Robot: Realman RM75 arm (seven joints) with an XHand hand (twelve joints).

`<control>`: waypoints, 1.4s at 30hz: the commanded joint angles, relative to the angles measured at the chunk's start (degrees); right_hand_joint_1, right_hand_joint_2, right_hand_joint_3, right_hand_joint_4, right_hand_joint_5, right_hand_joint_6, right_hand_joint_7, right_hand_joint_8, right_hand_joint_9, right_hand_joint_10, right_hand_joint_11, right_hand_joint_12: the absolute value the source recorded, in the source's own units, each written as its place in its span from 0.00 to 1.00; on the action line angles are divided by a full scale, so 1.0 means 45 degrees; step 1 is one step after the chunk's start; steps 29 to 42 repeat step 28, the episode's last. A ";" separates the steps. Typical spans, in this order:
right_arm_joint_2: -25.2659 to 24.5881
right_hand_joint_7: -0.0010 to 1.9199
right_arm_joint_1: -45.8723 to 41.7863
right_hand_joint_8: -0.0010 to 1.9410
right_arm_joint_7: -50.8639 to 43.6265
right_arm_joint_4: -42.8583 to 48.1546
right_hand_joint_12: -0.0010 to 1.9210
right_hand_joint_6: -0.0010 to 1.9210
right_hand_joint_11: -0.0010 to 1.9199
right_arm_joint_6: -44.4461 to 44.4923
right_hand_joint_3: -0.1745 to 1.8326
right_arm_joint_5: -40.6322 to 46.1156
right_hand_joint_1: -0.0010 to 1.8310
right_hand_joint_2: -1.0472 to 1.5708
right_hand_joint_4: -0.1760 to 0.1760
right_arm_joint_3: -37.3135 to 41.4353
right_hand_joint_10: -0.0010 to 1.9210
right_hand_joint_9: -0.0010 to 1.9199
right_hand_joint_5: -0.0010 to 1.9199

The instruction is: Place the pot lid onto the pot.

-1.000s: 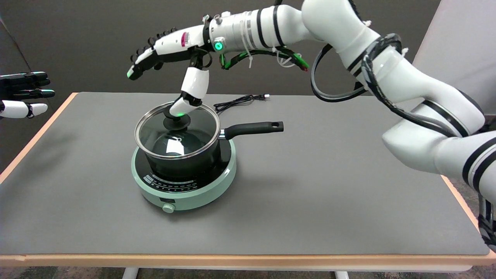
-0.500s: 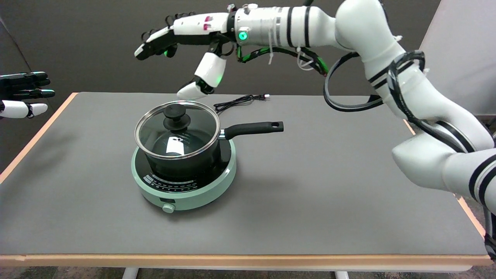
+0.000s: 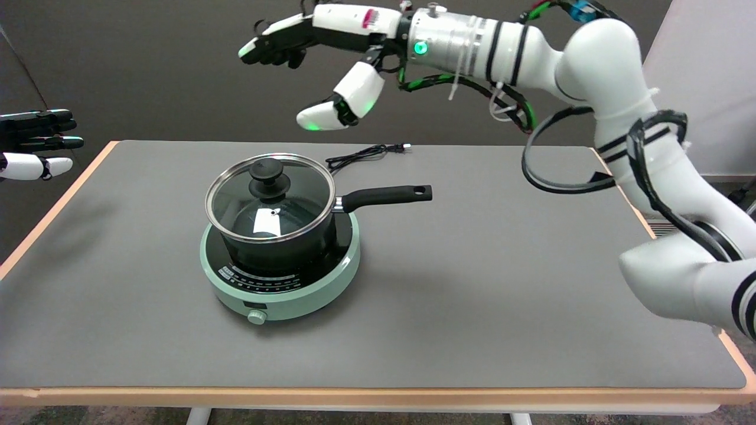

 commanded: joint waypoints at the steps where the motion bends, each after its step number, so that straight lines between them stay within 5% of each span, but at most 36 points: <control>1: 0.1527 0.23 -0.2420 0.09 -0.0035 0.1306 0.45 0.10 0.18 -0.0111 0.54 0.2848 0.39 0.56 0.77 0.2177 0.16 0.23 0.21; 26: -0.0989 0.31 -0.3220 0.10 0.2167 0.1667 0.50 0.12 0.20 0.1653 0.53 -0.0739 0.41 0.58 0.86 0.2910 0.20 0.29 0.27; 42: -0.1080 0.31 -0.3293 0.11 0.2167 0.1673 0.50 0.12 0.20 0.1750 0.53 -0.0810 0.41 0.58 0.86 0.2892 0.20 0.29 0.27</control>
